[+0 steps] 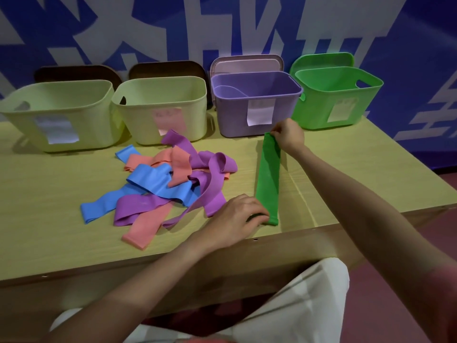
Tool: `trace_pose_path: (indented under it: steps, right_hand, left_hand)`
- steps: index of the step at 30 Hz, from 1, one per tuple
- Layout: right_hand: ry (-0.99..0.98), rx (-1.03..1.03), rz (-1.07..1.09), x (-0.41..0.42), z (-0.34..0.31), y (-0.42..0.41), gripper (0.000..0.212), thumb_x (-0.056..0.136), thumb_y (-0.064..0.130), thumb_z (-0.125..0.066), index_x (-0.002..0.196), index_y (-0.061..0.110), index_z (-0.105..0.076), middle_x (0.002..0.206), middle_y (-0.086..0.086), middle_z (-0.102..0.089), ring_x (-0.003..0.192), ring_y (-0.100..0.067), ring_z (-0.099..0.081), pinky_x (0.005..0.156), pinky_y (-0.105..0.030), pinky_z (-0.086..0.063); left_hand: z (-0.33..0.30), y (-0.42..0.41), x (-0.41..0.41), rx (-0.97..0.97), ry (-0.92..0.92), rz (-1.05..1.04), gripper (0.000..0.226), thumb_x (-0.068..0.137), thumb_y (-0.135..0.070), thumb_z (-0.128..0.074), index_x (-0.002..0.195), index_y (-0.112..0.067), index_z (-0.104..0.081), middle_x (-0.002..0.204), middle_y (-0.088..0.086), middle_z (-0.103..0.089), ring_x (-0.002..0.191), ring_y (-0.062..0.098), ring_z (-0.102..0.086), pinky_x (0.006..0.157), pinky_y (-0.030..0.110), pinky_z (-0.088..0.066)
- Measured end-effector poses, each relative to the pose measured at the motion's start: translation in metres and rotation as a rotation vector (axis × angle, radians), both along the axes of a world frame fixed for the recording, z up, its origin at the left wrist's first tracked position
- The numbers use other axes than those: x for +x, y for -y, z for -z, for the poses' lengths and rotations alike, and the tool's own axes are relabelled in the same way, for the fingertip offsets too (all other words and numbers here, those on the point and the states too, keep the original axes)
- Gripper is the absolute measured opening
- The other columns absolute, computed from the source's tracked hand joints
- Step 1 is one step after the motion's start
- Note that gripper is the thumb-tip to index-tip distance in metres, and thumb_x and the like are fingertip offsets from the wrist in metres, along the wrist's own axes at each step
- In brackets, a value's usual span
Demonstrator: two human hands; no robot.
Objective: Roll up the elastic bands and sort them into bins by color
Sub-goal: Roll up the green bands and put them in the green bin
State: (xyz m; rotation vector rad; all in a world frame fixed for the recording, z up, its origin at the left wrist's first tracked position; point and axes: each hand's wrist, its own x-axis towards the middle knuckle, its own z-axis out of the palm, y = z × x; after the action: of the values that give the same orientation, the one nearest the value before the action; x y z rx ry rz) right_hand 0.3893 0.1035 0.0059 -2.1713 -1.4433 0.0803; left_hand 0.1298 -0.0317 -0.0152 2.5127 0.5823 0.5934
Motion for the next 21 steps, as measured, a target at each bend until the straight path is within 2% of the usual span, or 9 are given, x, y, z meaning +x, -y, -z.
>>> trace_pose_path:
  steps: [4, 7, 11, 15, 18, 21]
  right_hand:
    - [-0.002, 0.056, -0.007, -0.007, 0.010, -0.004, 0.013, 0.089, 0.013, -0.063, 0.094, 0.005, -0.072, 0.094, -0.013, -0.071, 0.086, -0.031, -0.066, 0.073, -0.040, -0.054]
    - [-0.028, 0.073, -0.072, -0.007, 0.014, 0.004, 0.020, 0.088, 0.018, -0.067, 0.103, 0.006, -0.068, 0.106, -0.012, -0.069, 0.093, -0.028, -0.065, 0.082, -0.040, -0.053]
    - [-0.116, 0.156, -0.132, -0.015, 0.008, 0.044, 0.021, 0.090, 0.014, -0.065, 0.110, 0.006, -0.065, 0.121, -0.015, -0.056, 0.086, -0.020, -0.064, 0.084, -0.027, -0.052]
    - [-0.217, 0.283, -0.167, -0.042, 0.007, 0.127, 0.017, 0.091, 0.008, -0.061, 0.106, 0.008, -0.067, 0.109, -0.008, -0.061, 0.083, -0.011, -0.062, 0.070, -0.012, -0.048]
    - [-0.315, 0.330, -0.174, -0.068, 0.012, 0.190, 0.014, 0.091, 0.004, -0.060, 0.099, 0.013, -0.067, 0.097, -0.001, -0.067, 0.084, -0.010, -0.065, 0.069, -0.018, -0.052]
    - [-0.390, 0.383, -0.151, -0.091, 0.022, 0.229, 0.013, 0.090, -0.001, -0.058, 0.095, 0.009, -0.065, 0.088, 0.000, -0.068, 0.083, -0.010, -0.065, 0.071, -0.024, -0.052]
  left_hand:
    - [0.008, 0.000, -0.003, 0.014, -0.021, 0.014, 0.028, 0.090, -0.028, -0.063, 0.116, -0.016, -0.066, 0.111, -0.003, -0.062, 0.107, 0.010, -0.050, 0.092, 0.029, -0.044]
    - [0.010, -0.001, -0.003, 0.026, -0.004, 0.007, 0.026, 0.089, -0.020, -0.063, 0.115, -0.015, -0.067, 0.110, -0.002, -0.062, 0.106, 0.013, -0.050, 0.092, 0.031, -0.044]
    - [0.010, -0.004, -0.003, -0.006, 0.014, 0.015, 0.026, 0.089, -0.018, -0.064, 0.114, -0.014, -0.067, 0.109, -0.002, -0.063, 0.105, 0.013, -0.051, 0.092, 0.032, -0.044]
    - [0.012, -0.005, -0.004, -0.035, 0.031, 0.016, 0.029, 0.088, -0.017, -0.066, 0.117, -0.014, -0.066, 0.111, -0.002, -0.064, 0.107, 0.011, -0.052, 0.094, 0.029, -0.044]
    - [0.012, -0.006, -0.005, -0.037, 0.040, 0.013, 0.028, 0.087, -0.017, -0.066, 0.115, -0.015, -0.067, 0.111, -0.002, -0.064, 0.108, 0.012, -0.052, 0.094, 0.028, -0.042]
    - [0.013, -0.005, -0.004, -0.026, 0.037, 0.007, 0.025, 0.088, -0.017, -0.066, 0.113, -0.015, -0.069, 0.110, -0.001, -0.065, 0.107, 0.013, -0.052, 0.093, 0.028, -0.043]
